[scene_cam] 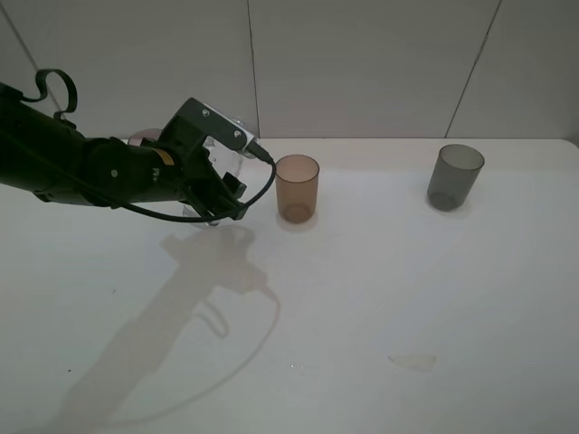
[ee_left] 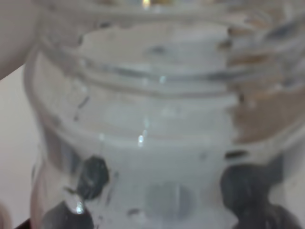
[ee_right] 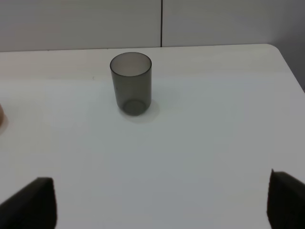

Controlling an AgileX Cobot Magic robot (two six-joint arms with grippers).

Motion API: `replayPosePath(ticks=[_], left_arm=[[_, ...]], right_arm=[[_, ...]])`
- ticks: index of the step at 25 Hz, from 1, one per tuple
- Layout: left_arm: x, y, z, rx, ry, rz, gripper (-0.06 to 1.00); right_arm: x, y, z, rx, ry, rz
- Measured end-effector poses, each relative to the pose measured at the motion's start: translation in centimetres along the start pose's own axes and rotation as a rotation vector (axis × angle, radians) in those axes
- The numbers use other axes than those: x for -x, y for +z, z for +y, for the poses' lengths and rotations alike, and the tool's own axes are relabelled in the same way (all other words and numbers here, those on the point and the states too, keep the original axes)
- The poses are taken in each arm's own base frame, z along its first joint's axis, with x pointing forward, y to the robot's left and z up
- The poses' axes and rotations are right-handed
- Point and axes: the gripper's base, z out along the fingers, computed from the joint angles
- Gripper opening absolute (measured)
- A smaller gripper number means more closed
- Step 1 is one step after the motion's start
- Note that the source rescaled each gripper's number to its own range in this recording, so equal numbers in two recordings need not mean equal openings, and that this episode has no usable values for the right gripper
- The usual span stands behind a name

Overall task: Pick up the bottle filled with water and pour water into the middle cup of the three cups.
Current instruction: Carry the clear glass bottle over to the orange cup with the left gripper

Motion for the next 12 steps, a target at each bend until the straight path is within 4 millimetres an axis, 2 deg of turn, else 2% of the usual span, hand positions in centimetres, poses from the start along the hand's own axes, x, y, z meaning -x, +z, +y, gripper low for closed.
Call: replayPosePath(ticks=[9, 12], left_arm=[[6.6, 0.9, 0.4, -0.170, 0.262, 0.078, 0.01], [7.7, 1.4, 0.6, -0.196, 0.328, 0.126, 0.01]], right_arm=[[0.0, 0.0, 0.0, 0.000, 0.000, 0.000], [0.0, 0.0, 0.0, 0.000, 0.000, 0.000]])
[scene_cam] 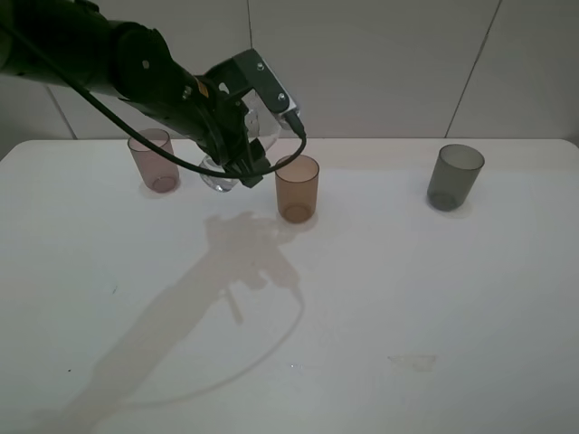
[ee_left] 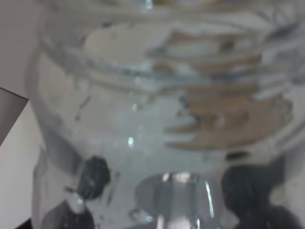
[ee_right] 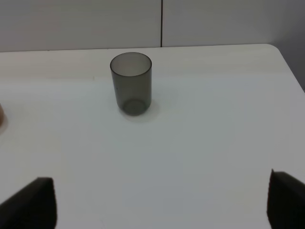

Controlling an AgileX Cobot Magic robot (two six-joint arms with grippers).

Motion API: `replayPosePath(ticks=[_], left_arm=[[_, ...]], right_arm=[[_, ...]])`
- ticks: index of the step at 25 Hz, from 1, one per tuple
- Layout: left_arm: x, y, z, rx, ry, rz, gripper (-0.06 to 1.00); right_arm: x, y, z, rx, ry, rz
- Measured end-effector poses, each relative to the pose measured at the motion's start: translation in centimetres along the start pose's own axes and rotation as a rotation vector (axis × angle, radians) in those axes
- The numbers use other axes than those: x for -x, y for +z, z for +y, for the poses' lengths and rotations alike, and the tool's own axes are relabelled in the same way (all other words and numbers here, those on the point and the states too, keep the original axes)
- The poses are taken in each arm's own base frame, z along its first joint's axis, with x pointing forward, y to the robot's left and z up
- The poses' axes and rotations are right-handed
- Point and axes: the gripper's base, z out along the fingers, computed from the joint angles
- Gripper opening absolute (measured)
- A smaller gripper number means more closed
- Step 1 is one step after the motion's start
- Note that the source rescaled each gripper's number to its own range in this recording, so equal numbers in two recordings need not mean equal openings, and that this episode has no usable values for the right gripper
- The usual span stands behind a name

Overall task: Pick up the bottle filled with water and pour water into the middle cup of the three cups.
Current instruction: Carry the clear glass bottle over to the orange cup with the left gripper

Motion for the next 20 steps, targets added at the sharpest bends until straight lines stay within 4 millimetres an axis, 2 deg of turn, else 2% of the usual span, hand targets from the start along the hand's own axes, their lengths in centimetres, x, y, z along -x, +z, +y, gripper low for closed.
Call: replayPosePath(ticks=[11, 20], left_arm=[[-0.2, 0.4, 0.9, 0.005, 0.231, 0.147, 0.01], [-1.2, 1.8, 1.6, 0.081, 0.400, 0.245, 0.01]], right_arm=[[0.0, 0.0, 0.0, 0.000, 0.000, 0.000], [0.0, 0.0, 0.0, 0.000, 0.000, 0.000]])
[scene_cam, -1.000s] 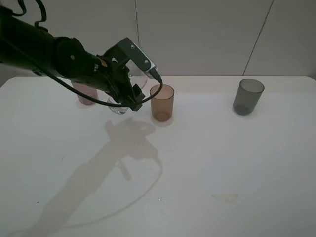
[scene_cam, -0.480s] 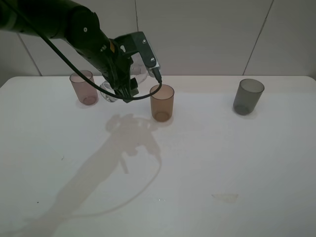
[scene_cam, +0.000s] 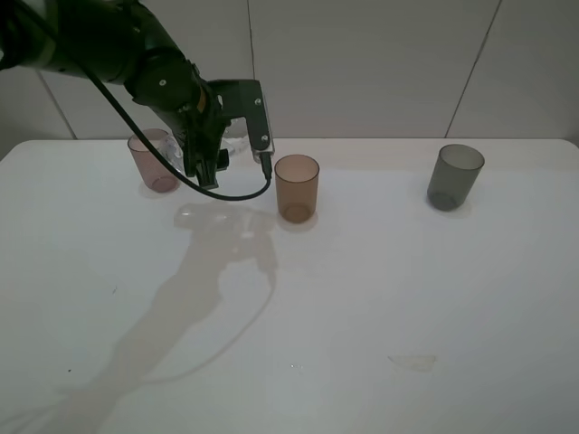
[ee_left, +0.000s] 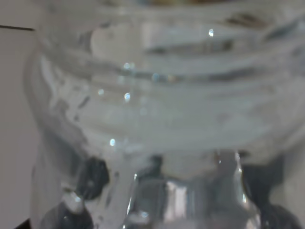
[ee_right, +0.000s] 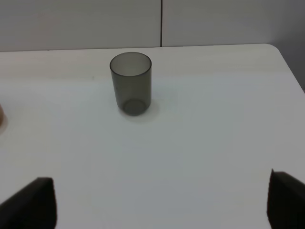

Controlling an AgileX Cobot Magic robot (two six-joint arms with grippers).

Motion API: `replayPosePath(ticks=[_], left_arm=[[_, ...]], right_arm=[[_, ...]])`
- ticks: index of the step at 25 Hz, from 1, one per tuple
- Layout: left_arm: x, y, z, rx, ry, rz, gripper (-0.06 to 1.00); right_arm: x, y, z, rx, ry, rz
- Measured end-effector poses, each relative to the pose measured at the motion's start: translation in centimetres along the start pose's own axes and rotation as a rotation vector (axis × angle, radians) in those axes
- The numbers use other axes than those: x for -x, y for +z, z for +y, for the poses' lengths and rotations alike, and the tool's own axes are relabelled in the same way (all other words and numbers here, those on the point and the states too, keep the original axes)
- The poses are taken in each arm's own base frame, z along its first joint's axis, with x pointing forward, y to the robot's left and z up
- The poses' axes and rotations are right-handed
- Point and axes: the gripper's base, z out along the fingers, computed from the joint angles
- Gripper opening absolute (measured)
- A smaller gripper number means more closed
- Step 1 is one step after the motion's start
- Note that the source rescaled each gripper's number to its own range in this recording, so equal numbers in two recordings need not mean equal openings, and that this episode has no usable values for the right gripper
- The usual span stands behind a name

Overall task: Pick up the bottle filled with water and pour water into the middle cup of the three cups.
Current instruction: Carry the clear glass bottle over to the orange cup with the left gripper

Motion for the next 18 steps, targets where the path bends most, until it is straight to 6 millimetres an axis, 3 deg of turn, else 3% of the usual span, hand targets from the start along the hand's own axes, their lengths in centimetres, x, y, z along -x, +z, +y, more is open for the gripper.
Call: replayPosePath(ticks=[7, 18], left_arm=[[1.1, 1.2, -1.1, 0.020, 0.137, 0.009, 0.01], [2.4, 2.5, -0.6, 0.055, 0.223, 0.020, 0.01]], right_arm=[[0.0, 0.0, 0.0, 0.000, 0.000, 0.000], [0.0, 0.0, 0.0, 0.000, 0.000, 0.000]])
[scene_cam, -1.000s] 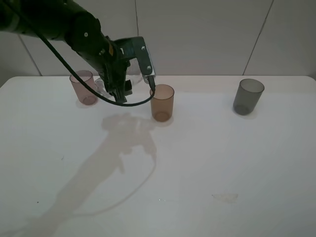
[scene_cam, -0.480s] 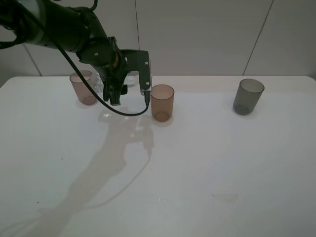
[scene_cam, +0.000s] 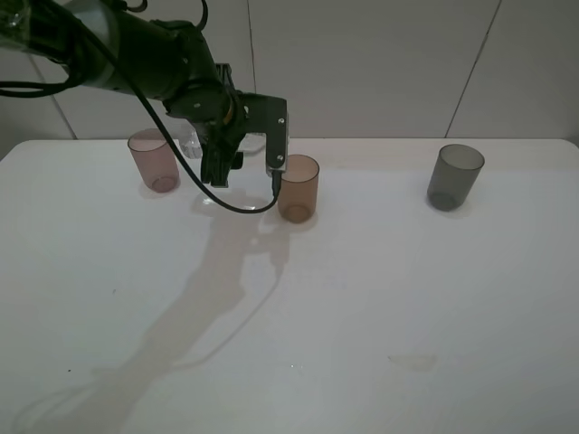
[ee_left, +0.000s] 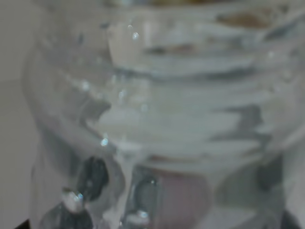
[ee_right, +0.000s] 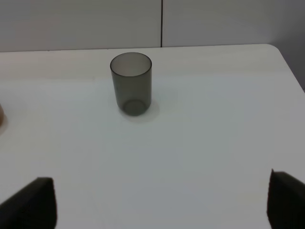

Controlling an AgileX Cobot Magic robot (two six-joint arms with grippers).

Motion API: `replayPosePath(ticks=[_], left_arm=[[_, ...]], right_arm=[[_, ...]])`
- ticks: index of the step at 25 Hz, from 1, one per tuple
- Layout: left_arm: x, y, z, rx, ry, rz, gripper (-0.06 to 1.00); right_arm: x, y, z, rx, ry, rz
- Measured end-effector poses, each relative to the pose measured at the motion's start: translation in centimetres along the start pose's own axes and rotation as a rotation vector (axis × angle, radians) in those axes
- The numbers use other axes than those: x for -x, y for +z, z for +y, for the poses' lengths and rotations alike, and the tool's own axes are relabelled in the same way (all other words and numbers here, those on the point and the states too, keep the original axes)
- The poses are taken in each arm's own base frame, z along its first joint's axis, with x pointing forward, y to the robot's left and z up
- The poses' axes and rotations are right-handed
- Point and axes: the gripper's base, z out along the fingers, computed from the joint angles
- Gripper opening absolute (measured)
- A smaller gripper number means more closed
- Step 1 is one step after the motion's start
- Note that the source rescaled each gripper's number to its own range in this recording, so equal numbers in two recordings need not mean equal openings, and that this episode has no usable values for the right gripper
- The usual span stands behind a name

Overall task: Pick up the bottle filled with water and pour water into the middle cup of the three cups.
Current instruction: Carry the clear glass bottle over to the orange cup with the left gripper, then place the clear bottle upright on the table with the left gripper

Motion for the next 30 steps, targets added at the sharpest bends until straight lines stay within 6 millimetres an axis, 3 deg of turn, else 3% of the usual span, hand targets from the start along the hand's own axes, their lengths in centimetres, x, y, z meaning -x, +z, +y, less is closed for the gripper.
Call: replayPosePath(ticks=[12, 30], left_arm=[[0.0, 0.4, 0.4, 0.062, 0.171, 0.016, 0.01], [-0.6, 0.5, 1.1, 0.118, 0.289, 0.025, 0.01]], right_arm=[[0.0, 0.0, 0.0, 0.000, 0.000, 0.000], [0.0, 0.0, 0.0, 0.000, 0.000, 0.000]])
